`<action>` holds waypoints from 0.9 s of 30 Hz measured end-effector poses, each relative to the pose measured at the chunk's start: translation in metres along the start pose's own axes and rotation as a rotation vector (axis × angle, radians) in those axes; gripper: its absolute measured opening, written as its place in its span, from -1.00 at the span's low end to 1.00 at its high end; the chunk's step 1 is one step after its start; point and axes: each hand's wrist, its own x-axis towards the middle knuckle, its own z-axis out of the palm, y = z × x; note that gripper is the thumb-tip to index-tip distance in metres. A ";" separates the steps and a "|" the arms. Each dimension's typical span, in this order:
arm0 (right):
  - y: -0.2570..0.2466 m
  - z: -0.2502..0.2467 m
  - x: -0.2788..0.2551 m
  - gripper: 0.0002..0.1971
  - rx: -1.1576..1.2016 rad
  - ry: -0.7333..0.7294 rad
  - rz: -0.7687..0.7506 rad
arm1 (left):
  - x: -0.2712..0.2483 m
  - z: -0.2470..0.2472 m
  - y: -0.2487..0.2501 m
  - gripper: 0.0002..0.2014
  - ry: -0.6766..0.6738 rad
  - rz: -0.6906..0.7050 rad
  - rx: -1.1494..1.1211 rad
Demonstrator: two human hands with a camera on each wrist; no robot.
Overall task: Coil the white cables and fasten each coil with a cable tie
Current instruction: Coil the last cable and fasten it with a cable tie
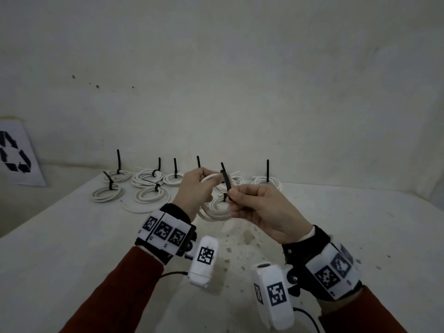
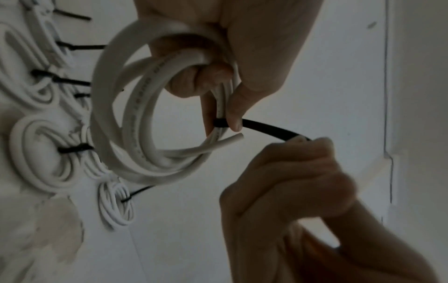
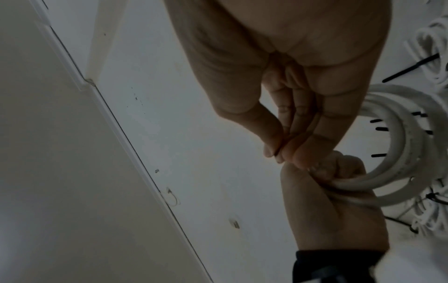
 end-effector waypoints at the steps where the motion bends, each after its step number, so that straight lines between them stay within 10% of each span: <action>1: 0.000 -0.003 0.001 -0.87 -0.067 0.062 -0.057 | 0.001 -0.002 0.000 -0.85 -0.022 -0.040 -0.072; 7: 0.011 -0.019 0.014 -0.64 -0.545 0.313 -0.174 | -0.001 -0.009 0.003 -0.91 -0.188 -0.143 -0.350; 11: 0.019 -0.015 0.016 -0.76 -0.302 0.137 0.005 | -0.005 -0.002 0.005 -0.91 -0.212 -0.146 -0.356; 27: 0.021 -0.030 0.028 -0.84 0.184 0.257 -0.026 | -0.007 0.000 -0.011 -0.67 -0.267 -0.387 -0.653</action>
